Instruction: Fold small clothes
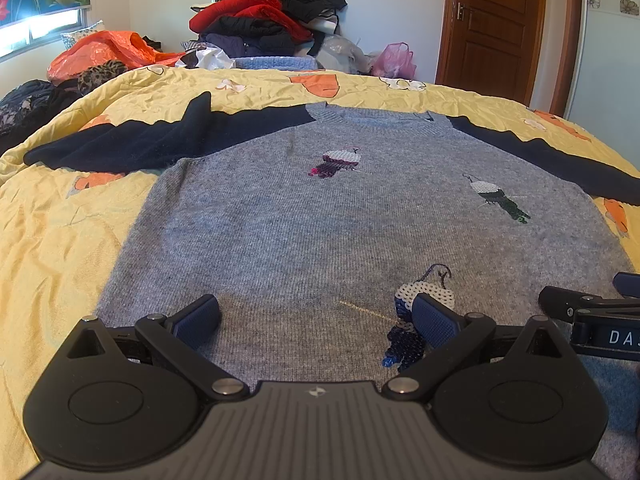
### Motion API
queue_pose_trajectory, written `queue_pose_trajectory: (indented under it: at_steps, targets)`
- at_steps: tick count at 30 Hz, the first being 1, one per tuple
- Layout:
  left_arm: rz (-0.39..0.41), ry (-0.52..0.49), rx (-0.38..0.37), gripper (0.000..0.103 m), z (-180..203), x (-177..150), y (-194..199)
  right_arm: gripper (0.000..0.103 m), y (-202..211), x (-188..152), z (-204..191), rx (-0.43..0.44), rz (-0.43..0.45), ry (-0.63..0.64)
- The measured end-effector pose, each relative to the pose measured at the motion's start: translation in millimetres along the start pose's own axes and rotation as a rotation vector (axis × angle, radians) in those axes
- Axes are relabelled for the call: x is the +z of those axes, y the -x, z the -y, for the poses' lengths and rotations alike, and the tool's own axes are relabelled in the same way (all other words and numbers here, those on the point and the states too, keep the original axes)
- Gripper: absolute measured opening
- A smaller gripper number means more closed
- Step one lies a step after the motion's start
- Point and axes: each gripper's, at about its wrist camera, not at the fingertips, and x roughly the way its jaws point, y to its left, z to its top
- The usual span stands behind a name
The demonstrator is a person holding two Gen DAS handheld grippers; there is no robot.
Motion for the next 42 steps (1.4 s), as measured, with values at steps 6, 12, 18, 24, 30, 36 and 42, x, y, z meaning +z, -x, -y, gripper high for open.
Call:
queue_pose_trajectory:
  at_steps: [6, 12, 18, 24, 30, 36, 42]
  targets:
    - [0.000, 0.000, -0.001, 0.103, -0.4, 0.0, 0.1, 0.103, -0.1, 0.0, 0.2, 0.000, 0.000, 0.000]
    - [0.000, 0.000, -0.001, 0.103, -0.4, 0.0, 0.1, 0.103, -0.2, 0.0, 0.0, -0.001, 0.000, 0.000]
    - [0.000, 0.004, 0.002, 0.103, -2.2, -0.4, 1.1, 0.103, 0.0, -0.1, 0.0, 0.000, 0.000, 0.000]
    - [0.001, -0.002, 0.012, 0.103, -3.9, -2.8, 6.3, 0.103, -0.1, 0.0, -0.1, -0.001, 0.000, 0.000]
    - [0.001, -0.005, 0.016, 0.103, -2.3, -3.3, 6.6, 0.103, -0.3, -0.4, 0.1, -0.001, 0.000, 0.000]
    - [0.000, -0.002, 0.013, 0.103, -1.7, -3.2, 6.6, 0.103, -0.2, -0.1, -0.5, -0.005, -0.001, 0.004]
    - [0.001, 0.001, 0.018, 0.103, -1.4, -2.8, 6.4, 0.103, 0.2, 0.5, -0.5, -0.004, -0.001, 0.003]
